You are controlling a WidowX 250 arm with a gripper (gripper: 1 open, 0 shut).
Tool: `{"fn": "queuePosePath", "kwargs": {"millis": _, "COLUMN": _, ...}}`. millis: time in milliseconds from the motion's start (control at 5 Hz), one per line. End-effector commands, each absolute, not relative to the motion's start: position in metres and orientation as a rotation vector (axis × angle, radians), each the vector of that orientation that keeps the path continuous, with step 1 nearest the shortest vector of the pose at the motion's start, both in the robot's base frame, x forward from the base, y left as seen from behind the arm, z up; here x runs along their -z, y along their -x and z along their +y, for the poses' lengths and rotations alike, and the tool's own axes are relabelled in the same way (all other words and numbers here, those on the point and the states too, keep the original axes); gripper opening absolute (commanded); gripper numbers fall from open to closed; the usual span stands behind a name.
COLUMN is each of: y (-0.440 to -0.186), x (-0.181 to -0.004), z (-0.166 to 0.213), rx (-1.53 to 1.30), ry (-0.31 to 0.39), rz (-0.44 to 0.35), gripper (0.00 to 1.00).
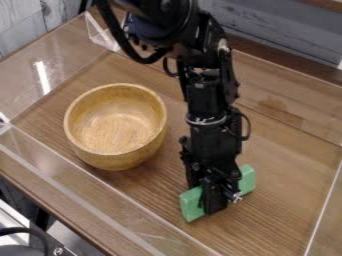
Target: Put the green block in the brown bowl
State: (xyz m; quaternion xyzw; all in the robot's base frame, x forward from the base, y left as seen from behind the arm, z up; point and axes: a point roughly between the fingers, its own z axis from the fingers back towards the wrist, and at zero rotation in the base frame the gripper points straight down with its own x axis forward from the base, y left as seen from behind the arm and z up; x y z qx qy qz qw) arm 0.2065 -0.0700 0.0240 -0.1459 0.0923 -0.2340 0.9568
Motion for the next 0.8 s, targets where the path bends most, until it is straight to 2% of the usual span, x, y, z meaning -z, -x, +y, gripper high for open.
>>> {"fn": "queuePosePath", "kwargs": {"millis": 0, "y": -0.209, "x": -0.039, "z": -0.073, "rx": 0.462, "ry": 0.307, "rz": 0.154, "gripper": 0.00}}
{"fn": "queuePosePath", "kwargs": {"millis": 600, "y": -0.202, "x": -0.056, "z": -0.074, "rx": 0.406, "ry": 0.337, "rz": 0.189, "gripper": 0.00}}
